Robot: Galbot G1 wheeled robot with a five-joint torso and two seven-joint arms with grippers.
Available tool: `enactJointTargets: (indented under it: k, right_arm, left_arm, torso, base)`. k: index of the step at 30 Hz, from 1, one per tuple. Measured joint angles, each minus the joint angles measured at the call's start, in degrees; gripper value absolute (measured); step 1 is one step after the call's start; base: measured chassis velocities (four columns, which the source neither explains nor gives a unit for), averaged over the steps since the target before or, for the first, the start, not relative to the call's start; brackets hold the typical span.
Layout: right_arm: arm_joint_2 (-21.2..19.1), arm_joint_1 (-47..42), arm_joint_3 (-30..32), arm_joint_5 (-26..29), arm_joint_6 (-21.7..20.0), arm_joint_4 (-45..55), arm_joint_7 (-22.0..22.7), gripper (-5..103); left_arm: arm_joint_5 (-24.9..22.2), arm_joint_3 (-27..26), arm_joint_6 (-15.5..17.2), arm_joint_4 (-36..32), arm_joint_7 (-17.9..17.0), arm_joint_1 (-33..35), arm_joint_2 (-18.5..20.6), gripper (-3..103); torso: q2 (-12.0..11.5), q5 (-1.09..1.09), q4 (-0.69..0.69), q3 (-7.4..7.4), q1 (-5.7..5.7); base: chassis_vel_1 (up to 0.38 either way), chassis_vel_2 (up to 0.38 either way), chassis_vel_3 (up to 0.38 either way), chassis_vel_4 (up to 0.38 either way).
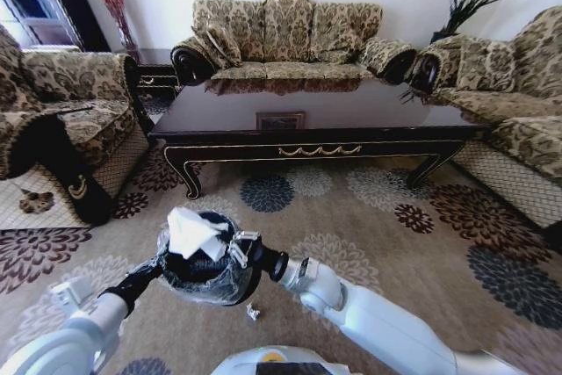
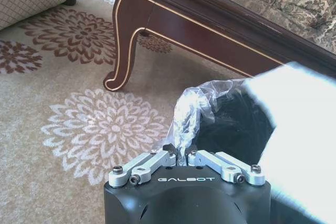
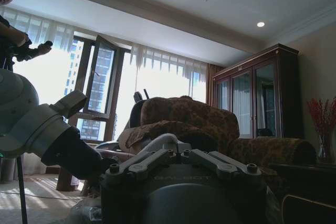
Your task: Move to the front of the table and pick up the trash from the floor, then place it into the trash bin.
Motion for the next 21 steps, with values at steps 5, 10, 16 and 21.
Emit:
enactJointTargets:
  k: [5,10,16,21]
  right_arm:
    - [0.37,-0.85,-0.97,-1.22,0.18,-1.91,-0.05,0]
    - [0.24,-0.93,-1.27,-1.37,0.21,-2.39,0.08,0]
    - [-0.22,-1.01,-0.90,-1.10,0.41,-2.46,0.21,14]
    - [-0.28,-0.91,-0.72,-0.71,0.46,-2.41,0.18,30]
  left_arm:
    - [-0.14,-0.89,0.00,0.01,0.02,0.08,0.21,5]
    - [-0.32,-1.18,0.00,0.01,0.01,0.17,0.27,5]
    - [-0.33,-1.35,-0.11,0.01,0.02,0.17,0.52,5]
    - [-0.32,-1.42,-0.12,0.00,0.05,0.18,0.69,5]
  torso:
    - [0.00,0.01,0.01,0.00,0.00]
    - [0.00,0.00,0.00,0.00,0.00]
    - [0.00,0.00,0.00,0.00,0.00]
    - [0.00,0.00,0.00,0.00,0.00]
  base:
    - [0.000,0.000,0.000,0.000]
    - [0.000,0.000,0.000,0.000]
    - [0.000,0.000,0.000,0.000]
    - [0.000,0.000,0.000,0.000]
